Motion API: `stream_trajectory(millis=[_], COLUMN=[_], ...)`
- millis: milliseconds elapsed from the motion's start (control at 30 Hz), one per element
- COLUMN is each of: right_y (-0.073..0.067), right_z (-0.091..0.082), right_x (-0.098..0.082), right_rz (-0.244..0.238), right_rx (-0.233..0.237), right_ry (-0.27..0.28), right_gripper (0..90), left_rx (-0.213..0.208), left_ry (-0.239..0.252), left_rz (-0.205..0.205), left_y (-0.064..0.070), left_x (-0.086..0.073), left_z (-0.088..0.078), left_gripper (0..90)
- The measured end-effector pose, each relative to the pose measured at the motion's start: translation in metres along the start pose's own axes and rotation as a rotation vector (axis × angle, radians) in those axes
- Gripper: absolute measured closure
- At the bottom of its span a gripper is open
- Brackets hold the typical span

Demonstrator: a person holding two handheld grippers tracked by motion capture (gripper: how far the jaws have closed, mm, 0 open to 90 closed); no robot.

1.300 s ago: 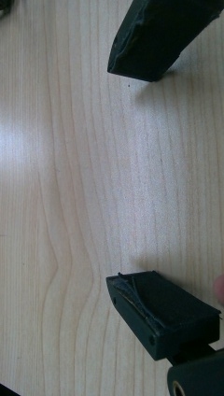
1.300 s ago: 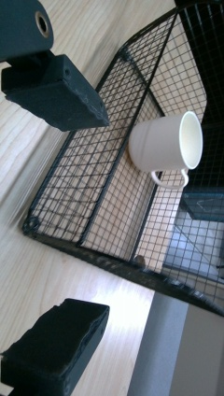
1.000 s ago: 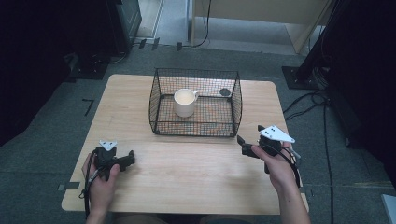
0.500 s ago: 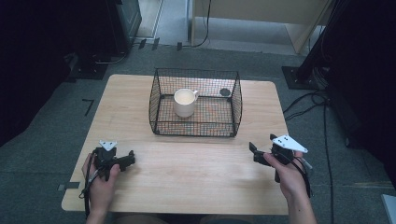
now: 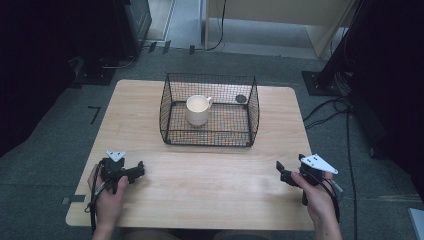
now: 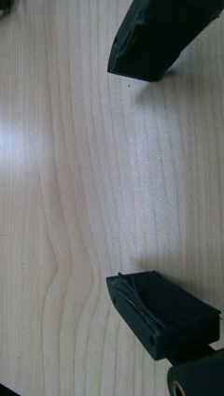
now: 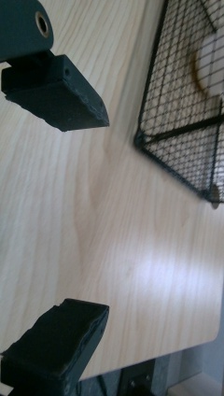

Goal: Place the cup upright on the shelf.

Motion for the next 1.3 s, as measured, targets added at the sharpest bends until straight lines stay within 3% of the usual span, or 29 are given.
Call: stream_trajectory(millis=[500, 900, 1000, 1100, 1167, 1300], right_y=[0.041, 0.059, 0.060, 0.060, 0.059, 0.060], right_z=[-0.017, -0.020, -0.020, -0.020, -0.019, -0.018], right_x=[-0.032, -0.054, -0.054, -0.058, -0.060, -0.060], right_rz=[0.049, 0.044, 0.042, 0.004, -0.002, 0.014], right_rx=[-0.090, -0.141, -0.143, -0.155, -0.151, -0.148], right_ry=[-0.050, -0.119, -0.121, -0.162, -0.184, -0.190], right_gripper=[8.6, 8.5, 8.4, 12.5, 10.6, 9.8], left_rx=[0.000, 0.000, 0.000, 0.000, 0.000, 0.000], left_ry=[0.000, 0.000, 0.000, 0.000, 0.000, 0.000], left_rz=[0.000, 0.000, 0.000, 0.000, 0.000, 0.000], left_y=[0.000, 0.000, 0.000, 0.000, 0.000, 0.000], left_x=[0.000, 0.000, 0.000, 0.000, 0.000, 0.000], left_z=[0.000, 0.000, 0.000, 0.000, 0.000, 0.000], left_gripper=[1.8, 1.8, 1.8, 1.8, 1.8, 1.8])
Point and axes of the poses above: each handheld gripper's, and its own axes: z roughly forward along the jaws, x roughly out of its top, y roughly to its right, the point moved 8 cm from there along z, roughly forward along the jaws, and after that the axes turned 12 degrees about z, right-handed, at the moved point
